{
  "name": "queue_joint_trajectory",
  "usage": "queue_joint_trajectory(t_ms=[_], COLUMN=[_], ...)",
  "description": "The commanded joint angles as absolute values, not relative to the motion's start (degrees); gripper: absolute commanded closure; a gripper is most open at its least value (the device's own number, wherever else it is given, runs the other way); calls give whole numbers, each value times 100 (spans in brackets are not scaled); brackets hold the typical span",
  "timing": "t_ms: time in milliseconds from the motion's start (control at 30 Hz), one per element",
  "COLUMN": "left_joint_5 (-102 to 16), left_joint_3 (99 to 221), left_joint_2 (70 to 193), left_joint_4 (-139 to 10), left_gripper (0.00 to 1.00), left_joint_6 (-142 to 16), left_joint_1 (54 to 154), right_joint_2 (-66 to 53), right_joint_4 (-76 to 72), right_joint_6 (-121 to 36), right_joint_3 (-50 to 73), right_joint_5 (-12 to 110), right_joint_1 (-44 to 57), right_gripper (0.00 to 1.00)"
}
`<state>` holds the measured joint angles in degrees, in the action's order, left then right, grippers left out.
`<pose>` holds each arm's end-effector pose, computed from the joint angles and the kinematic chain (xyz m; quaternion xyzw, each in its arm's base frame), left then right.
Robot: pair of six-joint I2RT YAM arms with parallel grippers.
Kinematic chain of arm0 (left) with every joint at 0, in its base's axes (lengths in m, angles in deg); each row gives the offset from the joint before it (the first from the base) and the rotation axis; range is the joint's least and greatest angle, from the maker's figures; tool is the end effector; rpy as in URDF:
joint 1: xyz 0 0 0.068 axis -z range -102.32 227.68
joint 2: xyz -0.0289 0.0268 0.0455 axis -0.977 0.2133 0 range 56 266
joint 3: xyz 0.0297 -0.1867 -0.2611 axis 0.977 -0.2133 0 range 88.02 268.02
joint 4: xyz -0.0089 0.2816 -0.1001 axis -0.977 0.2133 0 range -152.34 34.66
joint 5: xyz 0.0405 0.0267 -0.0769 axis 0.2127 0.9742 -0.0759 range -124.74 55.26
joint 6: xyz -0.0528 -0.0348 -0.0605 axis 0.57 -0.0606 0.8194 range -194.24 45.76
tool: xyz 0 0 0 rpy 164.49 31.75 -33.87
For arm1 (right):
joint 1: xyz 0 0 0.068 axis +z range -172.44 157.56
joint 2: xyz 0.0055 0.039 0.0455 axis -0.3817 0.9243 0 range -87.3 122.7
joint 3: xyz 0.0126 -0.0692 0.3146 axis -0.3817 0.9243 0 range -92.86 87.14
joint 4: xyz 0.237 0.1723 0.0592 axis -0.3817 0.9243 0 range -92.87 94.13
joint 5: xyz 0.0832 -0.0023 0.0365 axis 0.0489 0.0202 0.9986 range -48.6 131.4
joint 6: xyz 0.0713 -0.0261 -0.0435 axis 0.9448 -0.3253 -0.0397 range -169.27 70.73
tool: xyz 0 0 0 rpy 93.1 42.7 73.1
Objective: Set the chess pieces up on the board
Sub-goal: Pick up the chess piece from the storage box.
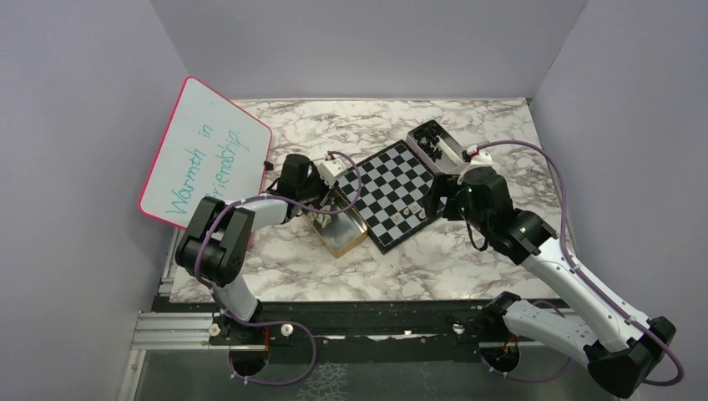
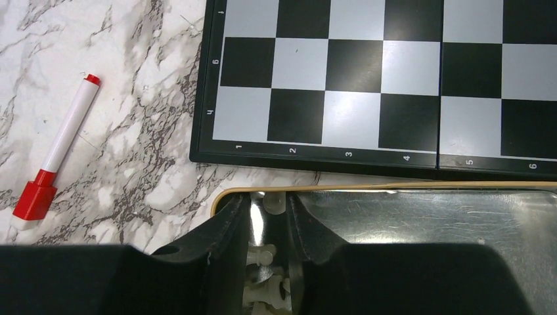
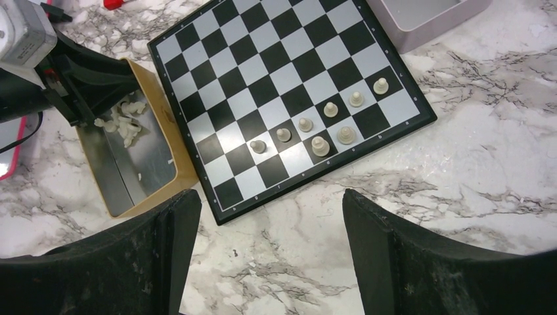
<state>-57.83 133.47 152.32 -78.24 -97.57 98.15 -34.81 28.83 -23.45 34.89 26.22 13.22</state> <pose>0.3641 -0.1684 0.1601 0.4098 0.7717 -0.1661 0.4570 0.2064 0.1231 0.3434 -0.0105 0.8690 0.1465 0.4725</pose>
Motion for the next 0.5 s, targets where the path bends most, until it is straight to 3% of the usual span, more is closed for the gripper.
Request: queue_joint_trajectory(t_ms=[0,467], left_joint_5=[-5784,-5974], left_joint_3=[13493,13513], left_joint_2=[15362,15376], left_joint_4=[-8079,-8080], left_gripper=[73,80], left_joint_6=[-9857,-10108], left_joint_1=[9799,9828], right_joint_2=[-3472,-3446], right_joint_4=[2956,2934], right_joint_6=[-2413,-2423], right_joint_3=[3315,3367], right_joint_5=[2488,2479], right_joint_1=[1329,1326], right_gripper=[16,16])
